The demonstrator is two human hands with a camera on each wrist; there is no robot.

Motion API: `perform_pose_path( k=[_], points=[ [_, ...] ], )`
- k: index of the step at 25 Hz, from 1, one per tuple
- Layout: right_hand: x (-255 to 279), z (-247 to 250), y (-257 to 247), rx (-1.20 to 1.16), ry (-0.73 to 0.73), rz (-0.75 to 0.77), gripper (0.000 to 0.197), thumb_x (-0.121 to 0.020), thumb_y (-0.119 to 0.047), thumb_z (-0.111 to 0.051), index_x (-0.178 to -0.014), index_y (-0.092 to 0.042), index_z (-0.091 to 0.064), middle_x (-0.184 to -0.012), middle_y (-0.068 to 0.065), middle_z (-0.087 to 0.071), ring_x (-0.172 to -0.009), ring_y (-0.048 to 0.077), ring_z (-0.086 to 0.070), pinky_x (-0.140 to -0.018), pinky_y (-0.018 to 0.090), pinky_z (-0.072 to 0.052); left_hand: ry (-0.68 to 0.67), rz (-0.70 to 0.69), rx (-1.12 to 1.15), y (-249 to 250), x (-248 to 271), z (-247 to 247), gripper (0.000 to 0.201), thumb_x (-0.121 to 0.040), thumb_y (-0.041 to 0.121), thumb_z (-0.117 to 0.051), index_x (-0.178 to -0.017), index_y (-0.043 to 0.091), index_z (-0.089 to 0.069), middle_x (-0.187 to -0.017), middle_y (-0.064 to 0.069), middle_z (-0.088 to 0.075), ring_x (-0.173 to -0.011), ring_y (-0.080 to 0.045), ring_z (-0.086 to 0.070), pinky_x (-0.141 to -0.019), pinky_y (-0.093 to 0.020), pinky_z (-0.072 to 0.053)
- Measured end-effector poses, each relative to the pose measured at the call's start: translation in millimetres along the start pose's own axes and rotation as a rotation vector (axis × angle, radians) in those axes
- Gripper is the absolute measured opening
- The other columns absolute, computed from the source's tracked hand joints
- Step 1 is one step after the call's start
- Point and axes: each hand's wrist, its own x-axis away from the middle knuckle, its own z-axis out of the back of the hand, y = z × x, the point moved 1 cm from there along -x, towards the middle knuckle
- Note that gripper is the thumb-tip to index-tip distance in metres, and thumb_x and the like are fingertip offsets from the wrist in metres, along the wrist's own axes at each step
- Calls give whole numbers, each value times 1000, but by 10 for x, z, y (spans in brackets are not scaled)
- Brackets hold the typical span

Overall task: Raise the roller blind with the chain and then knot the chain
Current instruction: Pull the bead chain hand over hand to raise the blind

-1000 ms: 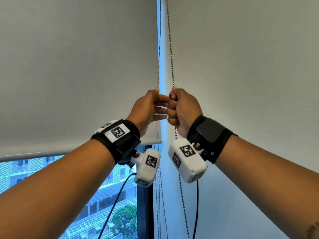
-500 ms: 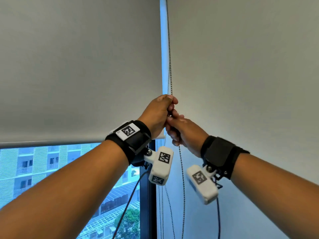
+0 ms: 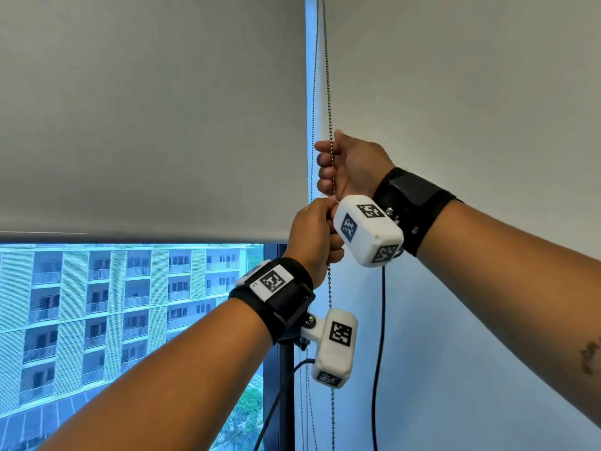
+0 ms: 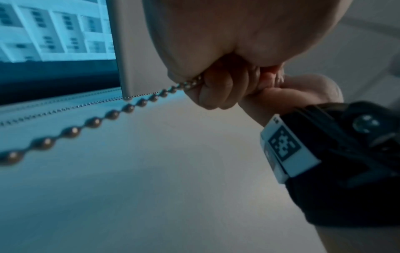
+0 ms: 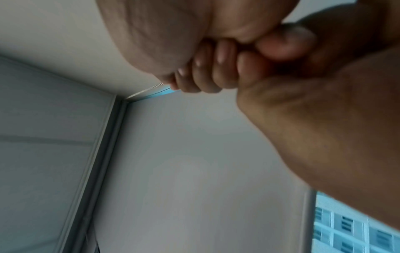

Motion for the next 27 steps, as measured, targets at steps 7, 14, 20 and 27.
perform_pose_path(
  k=[7,14,20,27],
  points=[
    [239,-19,227,25,106,109,26,-95,-19,-38,-69,-22,-37,-56,-4,-16,-48,14,-8,-43,23,-9,-69,43,-404,204,-52,355,34,-88,22,-38,-73,10,-67,-80,-13,-64,-69,-28,-53,-61,-32,-46],
    [439,-54,328,58,73,111,31,-99,-23,-36,-68,-23,-36,-52,-5,-18,-44,12,-10,-46,25,-7,-132,-17,-298,700,-442,343,47,-102,38,-38,-105,3,-69,-94,-14,-74,-84,-24,-71,-82,-40,-58],
    [543,-13,655,172,-19,31,25,-98,-28,-39,-73,-24,-38,-58,-5,-21,-54,15,-10,-46,27,-10,-143,-41,-68,804,-528,95,38,-105,31,-40,-106,0,-63,-76,-5,-66,-69,-19,-69,-69,-36,-60],
    [280,320,641,445,-150,-80,25,-94,-19,-44,-95,-3,-63,-73,9,-58,-61,19,-51,-57,28,-45,6,-27,-21,593,-438,56,33,-100,26,-42,-68,20,-44,-55,7,-26,-44,-10,-15,-36,-21,-14]
  ],
)
